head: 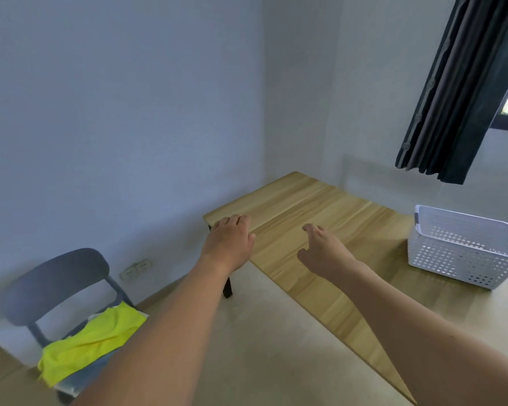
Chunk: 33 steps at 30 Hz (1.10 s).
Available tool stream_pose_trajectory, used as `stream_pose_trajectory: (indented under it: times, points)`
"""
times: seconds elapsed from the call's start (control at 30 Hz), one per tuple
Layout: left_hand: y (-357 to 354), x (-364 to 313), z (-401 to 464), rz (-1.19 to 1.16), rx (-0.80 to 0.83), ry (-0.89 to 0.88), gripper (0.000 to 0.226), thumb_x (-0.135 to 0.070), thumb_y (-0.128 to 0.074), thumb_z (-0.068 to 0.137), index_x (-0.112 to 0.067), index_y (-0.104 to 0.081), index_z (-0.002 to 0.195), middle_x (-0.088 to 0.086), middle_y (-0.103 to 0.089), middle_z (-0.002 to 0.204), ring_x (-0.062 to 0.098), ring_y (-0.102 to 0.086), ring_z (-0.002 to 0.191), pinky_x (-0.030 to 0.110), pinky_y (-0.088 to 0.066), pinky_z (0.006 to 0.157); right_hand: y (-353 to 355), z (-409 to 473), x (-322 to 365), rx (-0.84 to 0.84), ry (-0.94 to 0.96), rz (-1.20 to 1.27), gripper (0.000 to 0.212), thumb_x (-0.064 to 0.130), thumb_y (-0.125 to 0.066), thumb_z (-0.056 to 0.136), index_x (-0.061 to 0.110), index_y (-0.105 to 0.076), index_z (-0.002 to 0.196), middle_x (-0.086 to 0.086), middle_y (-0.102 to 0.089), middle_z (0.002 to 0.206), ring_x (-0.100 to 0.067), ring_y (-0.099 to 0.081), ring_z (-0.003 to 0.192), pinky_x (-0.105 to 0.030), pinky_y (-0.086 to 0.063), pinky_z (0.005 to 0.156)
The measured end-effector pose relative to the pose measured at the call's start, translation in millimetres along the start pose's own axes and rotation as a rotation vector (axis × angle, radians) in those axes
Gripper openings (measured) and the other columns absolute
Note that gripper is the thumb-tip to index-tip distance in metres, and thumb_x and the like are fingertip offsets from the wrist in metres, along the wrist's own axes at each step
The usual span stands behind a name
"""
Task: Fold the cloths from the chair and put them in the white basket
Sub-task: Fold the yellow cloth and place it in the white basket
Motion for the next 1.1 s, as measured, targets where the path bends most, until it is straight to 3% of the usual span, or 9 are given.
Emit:
stream_pose_trajectory:
  times: [0.17, 0.3, 0.5, 0.77, 0.97, 1.1]
  points:
    - [7.1, 84.4, -31.3, -0.014, -0.008, -0.018, 0.044, -0.031, -0.036, 0.099, -0.013, -0.039, 0.139, 0.007, -0.046, 0.141, 0.026, -0.041, 0.129, 0.037, -0.031, 0.109, -56.1, 1.4, 80.8, 0.027, -0.016, 0.020, 0.056, 0.015, -0.049, 0.088, 0.006, -0.034, 0.142, -0.012, -0.043, 0.138, -0.029, -0.047, 0.122, -0.032, -0.040, 0.095]
    - [16.1, 197.2, -54.7, -0.008, -0.034, -0.006, 0.041, -0.029, -0.039, 0.098, -0.011, -0.043, 0.135, 0.008, -0.050, 0.137, 0.027, -0.045, 0.125, 0.037, -0.035, 0.106, -108.4, 9.5, 175.3, 0.003, 0.009, 0.042, 0.059, 0.015, -0.048, 0.089, 0.009, -0.030, 0.145, -0.009, -0.040, 0.143, -0.027, -0.043, 0.127, -0.031, -0.038, 0.097]
    - [8.9, 357.8, -86.9, -0.029, 0.053, 0.037, 0.041, -0.027, -0.041, 0.096, -0.009, -0.045, 0.133, 0.011, -0.050, 0.136, 0.030, -0.046, 0.124, 0.037, -0.035, 0.105, -198.6, 17.8, 308.8, 0.090, 0.069, -0.011, 0.057, 0.016, -0.048, 0.090, 0.011, -0.031, 0.144, -0.007, -0.037, 0.146, -0.024, -0.042, 0.128, -0.032, -0.038, 0.100]
    - [-17.4, 512.1, -131.2, -0.129, 0.110, 0.178, 0.039, -0.019, -0.045, 0.093, -0.010, -0.051, 0.130, 0.010, -0.051, 0.134, 0.031, -0.047, 0.122, 0.038, -0.039, 0.102, -293.7, 58.1, 402.3, 0.196, 0.079, 0.002, 0.057, 0.019, -0.049, 0.091, 0.012, -0.031, 0.145, -0.009, -0.037, 0.146, -0.027, -0.040, 0.131, -0.037, -0.038, 0.104]
    - [-65.7, 646.8, -155.8, -0.154, 0.320, 0.235, 0.032, -0.017, -0.041, 0.094, -0.010, -0.054, 0.123, 0.011, -0.053, 0.131, 0.029, -0.051, 0.118, 0.035, -0.044, 0.095, -403.4, 87.8, 468.5, 0.288, 0.000, 0.039, 0.055, 0.014, -0.047, 0.091, 0.009, -0.033, 0.144, -0.010, -0.040, 0.144, -0.025, -0.038, 0.133, -0.027, -0.033, 0.104]
    - [-90.7, 714.9, -144.6, -0.159, 0.503, 0.168, 0.026, -0.018, -0.040, 0.093, -0.010, -0.057, 0.112, 0.012, -0.060, 0.117, 0.030, -0.057, 0.103, 0.033, -0.044, 0.077, -450.9, 107.1, 498.2, 0.290, -0.110, 0.067, 0.055, 0.013, -0.046, 0.090, 0.009, -0.034, 0.144, -0.010, -0.040, 0.145, -0.024, -0.038, 0.134, -0.029, -0.033, 0.106]
Point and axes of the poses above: each hand's wrist, its own z-axis towards the middle knuckle, its own y-axis out of the back of the hand, x = y × z, the point moved 6 cm from there along z, towards the middle knuckle
